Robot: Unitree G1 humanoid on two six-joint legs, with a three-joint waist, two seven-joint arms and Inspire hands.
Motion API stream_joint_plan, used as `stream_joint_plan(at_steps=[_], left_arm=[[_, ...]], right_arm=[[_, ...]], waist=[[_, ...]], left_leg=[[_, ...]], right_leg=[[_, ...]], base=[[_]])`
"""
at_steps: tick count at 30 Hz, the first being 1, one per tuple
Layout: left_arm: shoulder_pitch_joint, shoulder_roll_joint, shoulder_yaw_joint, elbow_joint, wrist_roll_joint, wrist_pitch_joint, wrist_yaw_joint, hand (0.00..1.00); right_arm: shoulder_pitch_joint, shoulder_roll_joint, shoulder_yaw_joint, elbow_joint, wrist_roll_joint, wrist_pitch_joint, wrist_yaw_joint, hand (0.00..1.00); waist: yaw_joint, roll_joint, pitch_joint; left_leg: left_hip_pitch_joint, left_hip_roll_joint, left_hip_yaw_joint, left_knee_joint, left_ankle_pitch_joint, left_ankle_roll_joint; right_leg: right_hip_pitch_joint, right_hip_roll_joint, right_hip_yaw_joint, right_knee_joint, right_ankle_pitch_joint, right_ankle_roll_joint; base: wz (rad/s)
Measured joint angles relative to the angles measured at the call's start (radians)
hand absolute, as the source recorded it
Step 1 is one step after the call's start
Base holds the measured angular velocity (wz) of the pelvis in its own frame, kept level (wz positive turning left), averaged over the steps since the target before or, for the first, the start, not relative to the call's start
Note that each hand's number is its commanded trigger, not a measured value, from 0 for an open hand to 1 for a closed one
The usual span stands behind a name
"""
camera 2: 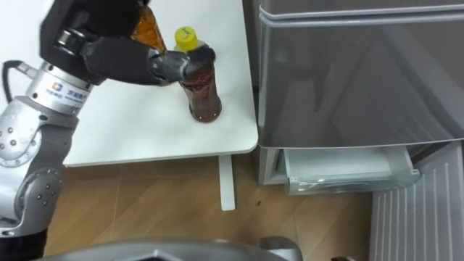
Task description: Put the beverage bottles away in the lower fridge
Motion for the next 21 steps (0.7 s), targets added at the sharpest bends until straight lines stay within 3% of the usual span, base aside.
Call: stream_joint_plan(at_steps=[9, 21], left_arm=[[0.000, 0.002, -0.034, 0.059, 0.001, 0.000, -0.017, 0.00], [0.000, 0.004, -0.038, 0.069, 0.002, 0.001, -0.038, 0.00]], right_arm=[[-0.016, 0.000, 0.039, 0.000, -0.005, -0.001, 0.013, 0.00], [-0.029, 0.000, 0.042, 0.018, -0.005, -0.001, 0.023, 0.00]], waist=[[-0.001, -0.011, 0.0069], [-0.001, -0.010, 0.0062]], left_leg=[[0.001, 0.001, 0.000, -0.001, 0.000, 0.000], [-0.001, 0.001, 0.003, 0.000, -0.002, 0.000]], right_leg=[[-0.001, 0.004, 0.007, 0.001, 0.000, 0.000], [0.008, 0.002, 0.004, 0.001, 0.000, -0.001]], base=[[0.00], [-0.01]])
